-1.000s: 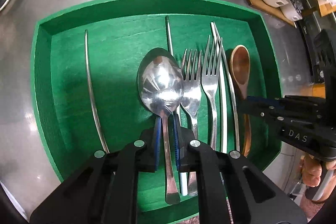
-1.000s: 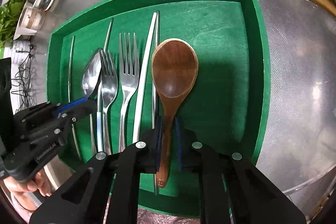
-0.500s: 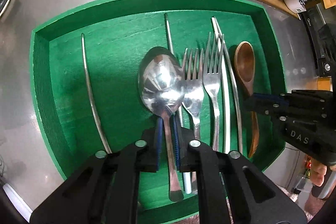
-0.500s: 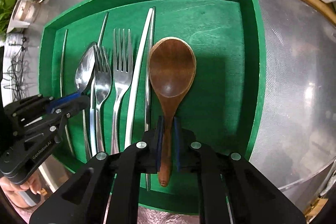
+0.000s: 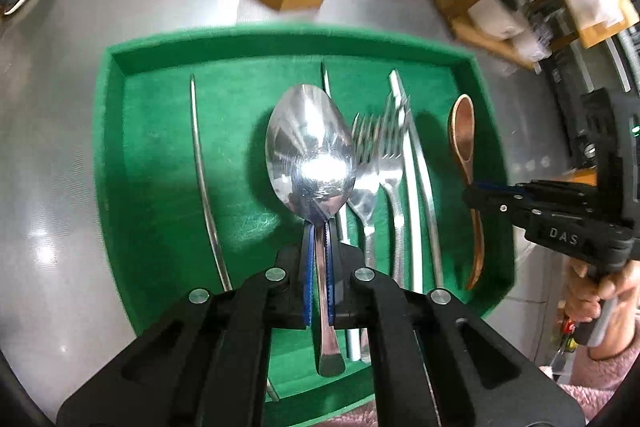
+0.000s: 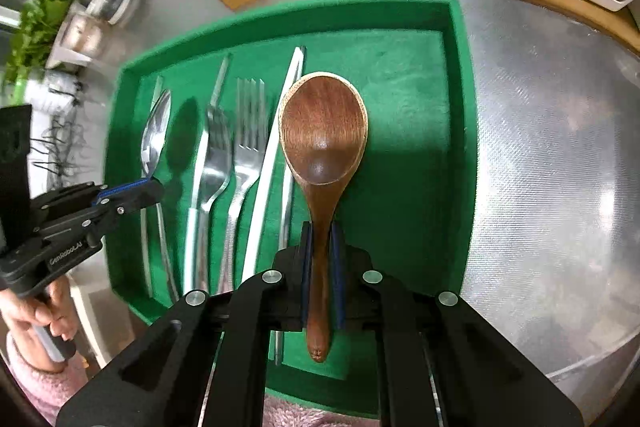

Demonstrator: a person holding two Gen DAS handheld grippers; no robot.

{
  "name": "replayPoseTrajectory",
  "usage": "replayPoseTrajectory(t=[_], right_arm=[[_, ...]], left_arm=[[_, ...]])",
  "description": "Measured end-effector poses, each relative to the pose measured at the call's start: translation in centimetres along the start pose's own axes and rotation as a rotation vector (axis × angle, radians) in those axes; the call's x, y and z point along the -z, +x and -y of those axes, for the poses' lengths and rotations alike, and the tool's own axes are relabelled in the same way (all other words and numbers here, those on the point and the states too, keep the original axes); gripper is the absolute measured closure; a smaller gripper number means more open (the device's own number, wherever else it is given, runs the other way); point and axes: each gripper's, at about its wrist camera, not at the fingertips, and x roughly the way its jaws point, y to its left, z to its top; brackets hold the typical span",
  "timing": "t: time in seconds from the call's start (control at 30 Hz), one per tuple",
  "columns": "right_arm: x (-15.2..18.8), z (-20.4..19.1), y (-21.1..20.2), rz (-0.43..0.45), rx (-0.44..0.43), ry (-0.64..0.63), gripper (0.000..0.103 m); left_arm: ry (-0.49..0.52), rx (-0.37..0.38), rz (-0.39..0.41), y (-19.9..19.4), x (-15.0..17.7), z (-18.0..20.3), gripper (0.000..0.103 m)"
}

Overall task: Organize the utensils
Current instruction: 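Lift both spoons and carry them toward the orange holder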

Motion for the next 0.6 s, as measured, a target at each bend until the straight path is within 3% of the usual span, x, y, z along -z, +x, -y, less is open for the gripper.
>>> replayPoseTrajectory(t=[0.33, 0.6], right_arm=[[0.0, -0.3, -3.4, 0.286, -0.064, -0.061, 0.094], [-1.0, -1.1, -3.9, 0.335, -0.082, -0.092, 0.094]], left_arm=[[0.016, 0.028, 0.335, -4.7, 1.7, 0.5, 0.100], [0.073, 0.043, 0.468, -6.5, 3.3, 1.4, 0.100]])
